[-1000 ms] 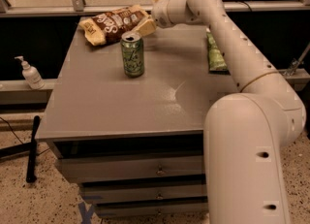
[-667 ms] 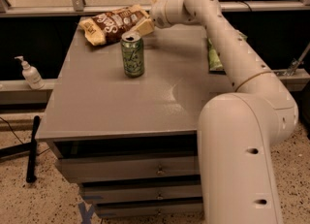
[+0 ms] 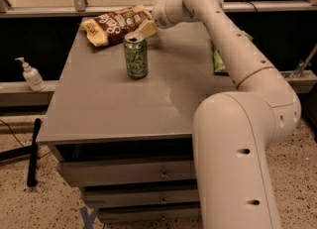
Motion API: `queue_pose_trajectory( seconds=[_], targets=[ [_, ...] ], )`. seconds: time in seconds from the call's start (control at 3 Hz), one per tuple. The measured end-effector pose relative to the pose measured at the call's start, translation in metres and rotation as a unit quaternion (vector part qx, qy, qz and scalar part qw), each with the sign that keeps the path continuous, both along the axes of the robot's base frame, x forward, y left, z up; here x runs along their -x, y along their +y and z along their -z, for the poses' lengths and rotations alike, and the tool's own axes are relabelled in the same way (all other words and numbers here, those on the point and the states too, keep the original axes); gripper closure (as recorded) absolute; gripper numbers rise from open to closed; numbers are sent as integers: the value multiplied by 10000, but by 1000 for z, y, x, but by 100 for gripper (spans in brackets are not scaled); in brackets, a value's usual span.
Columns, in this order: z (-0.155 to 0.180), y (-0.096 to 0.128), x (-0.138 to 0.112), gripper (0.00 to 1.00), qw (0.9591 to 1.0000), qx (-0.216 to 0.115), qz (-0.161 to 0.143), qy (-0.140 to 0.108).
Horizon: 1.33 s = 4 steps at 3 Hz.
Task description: Pick brown chip bag
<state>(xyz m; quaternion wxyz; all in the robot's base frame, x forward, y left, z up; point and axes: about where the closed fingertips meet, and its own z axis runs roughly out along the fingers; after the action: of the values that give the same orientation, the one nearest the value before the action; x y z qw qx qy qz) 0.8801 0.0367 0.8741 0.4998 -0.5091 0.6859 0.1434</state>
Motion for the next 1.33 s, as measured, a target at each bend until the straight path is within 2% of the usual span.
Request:
queue_pose_trajectory(
  seconds=[0.33,0.67,1.33],
  targets=[
    [7,1,-1,0,9998,178,25,100],
    [10,5,-3,17,9998,188,-14,112],
    [11,13,-5,64,9999,124,-72,75]
  ],
)
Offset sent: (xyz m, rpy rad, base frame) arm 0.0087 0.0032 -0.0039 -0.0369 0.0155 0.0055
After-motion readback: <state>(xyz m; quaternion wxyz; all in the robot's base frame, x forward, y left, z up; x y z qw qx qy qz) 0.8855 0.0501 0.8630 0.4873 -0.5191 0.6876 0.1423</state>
